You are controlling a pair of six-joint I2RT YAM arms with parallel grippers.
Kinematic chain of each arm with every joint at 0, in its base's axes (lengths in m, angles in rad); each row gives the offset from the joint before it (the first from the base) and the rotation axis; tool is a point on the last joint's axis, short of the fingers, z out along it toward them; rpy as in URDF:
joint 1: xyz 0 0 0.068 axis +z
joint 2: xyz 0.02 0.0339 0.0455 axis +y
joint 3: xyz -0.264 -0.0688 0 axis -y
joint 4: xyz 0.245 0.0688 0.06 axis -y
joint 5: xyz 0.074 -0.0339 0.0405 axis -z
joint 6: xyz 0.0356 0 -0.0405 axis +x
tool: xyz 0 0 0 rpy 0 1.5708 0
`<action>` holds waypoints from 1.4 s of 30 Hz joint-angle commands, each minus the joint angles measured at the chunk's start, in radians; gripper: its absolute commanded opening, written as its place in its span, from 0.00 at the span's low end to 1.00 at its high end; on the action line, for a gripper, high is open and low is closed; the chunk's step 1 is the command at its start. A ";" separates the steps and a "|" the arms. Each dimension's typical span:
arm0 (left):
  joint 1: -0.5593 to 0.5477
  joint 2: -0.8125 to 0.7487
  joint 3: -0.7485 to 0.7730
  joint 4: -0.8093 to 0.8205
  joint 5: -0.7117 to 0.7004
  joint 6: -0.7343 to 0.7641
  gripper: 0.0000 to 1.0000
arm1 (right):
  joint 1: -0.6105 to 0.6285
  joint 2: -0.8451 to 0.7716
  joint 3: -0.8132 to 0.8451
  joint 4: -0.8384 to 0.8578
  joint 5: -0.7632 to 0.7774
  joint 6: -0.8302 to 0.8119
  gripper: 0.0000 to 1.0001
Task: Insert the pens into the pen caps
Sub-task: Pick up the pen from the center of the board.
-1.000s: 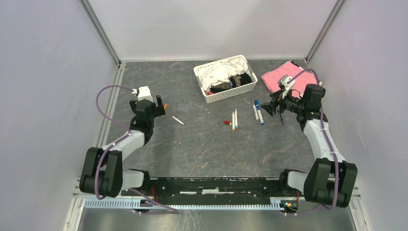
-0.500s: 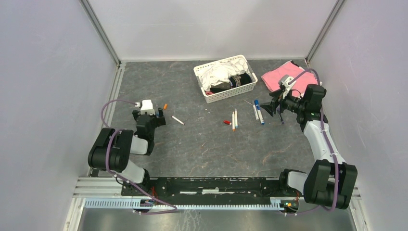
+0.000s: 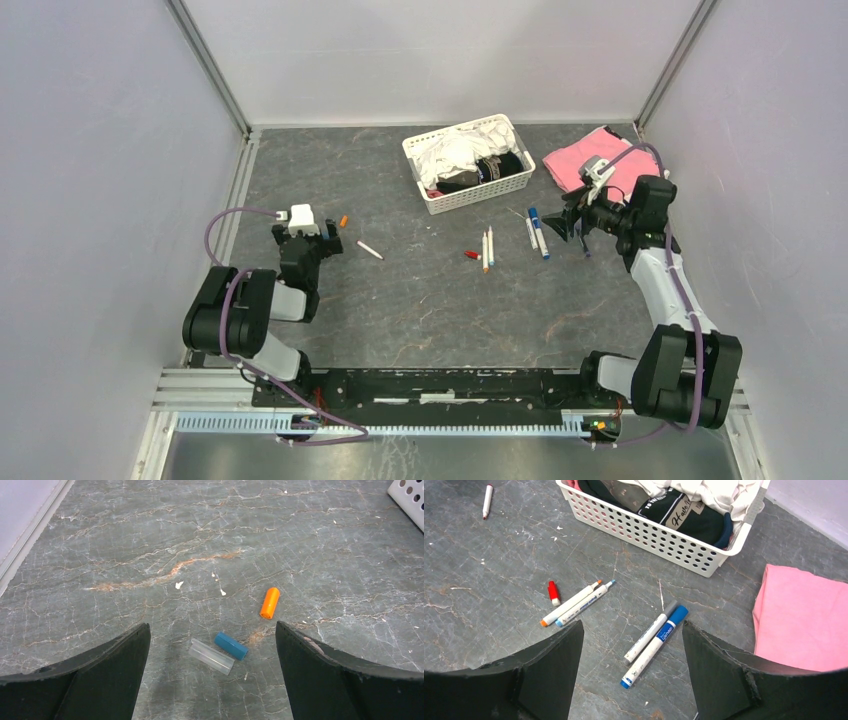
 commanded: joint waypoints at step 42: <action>0.006 -0.005 0.008 0.064 0.009 0.036 1.00 | -0.028 0.049 0.033 -0.033 0.198 -0.042 0.83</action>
